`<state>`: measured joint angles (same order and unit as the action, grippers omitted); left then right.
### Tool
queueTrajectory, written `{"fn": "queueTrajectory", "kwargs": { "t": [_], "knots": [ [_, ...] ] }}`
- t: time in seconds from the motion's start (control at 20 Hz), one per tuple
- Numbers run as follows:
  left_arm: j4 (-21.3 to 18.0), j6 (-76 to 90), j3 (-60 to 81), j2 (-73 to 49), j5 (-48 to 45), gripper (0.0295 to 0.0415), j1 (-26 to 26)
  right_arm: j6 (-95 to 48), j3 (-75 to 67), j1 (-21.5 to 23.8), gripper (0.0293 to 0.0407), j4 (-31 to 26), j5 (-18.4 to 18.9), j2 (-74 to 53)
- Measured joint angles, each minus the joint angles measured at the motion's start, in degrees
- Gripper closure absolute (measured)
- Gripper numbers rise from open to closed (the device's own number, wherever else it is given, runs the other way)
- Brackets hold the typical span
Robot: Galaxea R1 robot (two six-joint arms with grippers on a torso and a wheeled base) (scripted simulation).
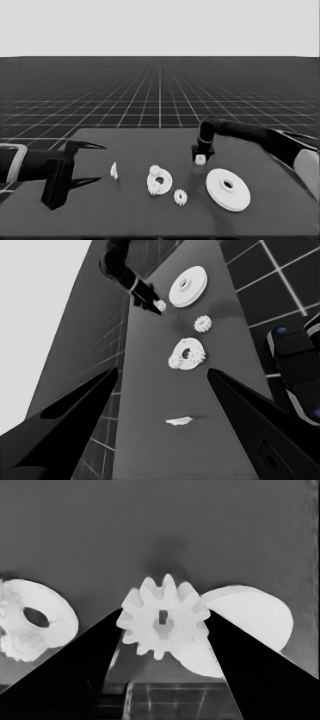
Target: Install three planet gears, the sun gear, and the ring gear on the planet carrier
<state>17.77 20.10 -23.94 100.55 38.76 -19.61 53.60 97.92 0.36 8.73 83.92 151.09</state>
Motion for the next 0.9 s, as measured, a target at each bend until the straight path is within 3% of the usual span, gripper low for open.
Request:
{"fn": "queueTrajectory", "kwargs": {
  "t": [0.3, 0.35, 0.45, 0.8, 0.9],
  "knots": [
    [0.0, 0.0, 0.0, 0.0, 0.0, 0.0326, 0.0, 0.1, -0.2, 1.2, 0.0387, -1.0, 0.7, -0.1],
    [0.0, 0.0, 0.0, 0.0, 0.0, 0.0326, 0.0, 11.6, -7.0, 0.8, 0.0387, 0.4, 2.0, 3.1],
    [0.0, 0.0, 0.0, 0.0, 0.0, 0.0326, 0.0, 20.5, -9.1, 0.3, 0.0387, 1.3, 3.2, 11.5],
    [0.0, 0.0, 0.0, 0.0, 0.0, 0.0326, 0.0, 23.6, -7.4, 0.1, 0.0387, 1.5, 3.8, 16.4],
    [0.0, 0.0, 0.0, 0.0, 0.0, 0.0326, 0.0, 21.7, -4.2, -5.7, 0.0387, 7.1, 2.0, 17.3]
  ]
}}
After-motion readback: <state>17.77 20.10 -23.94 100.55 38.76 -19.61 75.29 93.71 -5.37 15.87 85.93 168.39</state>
